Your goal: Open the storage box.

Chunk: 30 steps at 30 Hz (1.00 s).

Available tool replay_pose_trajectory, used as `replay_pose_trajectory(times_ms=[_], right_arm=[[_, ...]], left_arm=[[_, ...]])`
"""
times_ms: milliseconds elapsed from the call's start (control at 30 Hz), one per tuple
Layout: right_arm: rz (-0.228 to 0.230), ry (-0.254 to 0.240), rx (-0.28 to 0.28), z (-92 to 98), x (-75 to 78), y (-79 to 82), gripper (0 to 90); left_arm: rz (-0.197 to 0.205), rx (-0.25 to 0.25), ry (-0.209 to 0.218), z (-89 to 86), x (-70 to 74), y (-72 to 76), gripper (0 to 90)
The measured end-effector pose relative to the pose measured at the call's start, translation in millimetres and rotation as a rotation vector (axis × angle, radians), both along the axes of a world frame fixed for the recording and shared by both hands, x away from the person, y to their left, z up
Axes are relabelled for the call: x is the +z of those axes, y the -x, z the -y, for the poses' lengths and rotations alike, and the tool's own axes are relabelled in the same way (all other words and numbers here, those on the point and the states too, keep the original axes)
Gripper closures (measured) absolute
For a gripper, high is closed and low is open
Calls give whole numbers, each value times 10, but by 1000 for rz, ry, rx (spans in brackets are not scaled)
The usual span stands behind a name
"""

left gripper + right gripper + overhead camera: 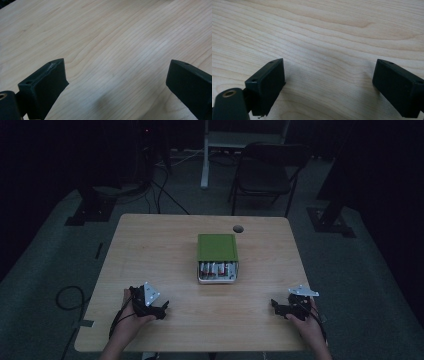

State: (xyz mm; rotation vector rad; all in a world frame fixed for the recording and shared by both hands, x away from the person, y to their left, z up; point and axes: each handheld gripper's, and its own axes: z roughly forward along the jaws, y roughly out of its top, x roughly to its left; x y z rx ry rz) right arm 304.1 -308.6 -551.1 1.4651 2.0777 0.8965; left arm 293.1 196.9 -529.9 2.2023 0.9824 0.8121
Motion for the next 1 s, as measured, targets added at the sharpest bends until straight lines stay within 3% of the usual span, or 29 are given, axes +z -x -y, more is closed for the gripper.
replay_pose_trajectory(times_ms=[433,733,833,1000], right_arm=[[0,-1,-1,-1,0,0,103],[0,-1,0,0,0,0,103],[0,0,0,0,0,0,103],[0,0,0,0,0,0,103]], left_arm=[[19,-70,-62,257,-24,-23,36],[66,-122,-105,428,-14,-20,36],[72,-138,-98,484,-17,-23,36],[86,-169,-136,589,-27,-26,36]])
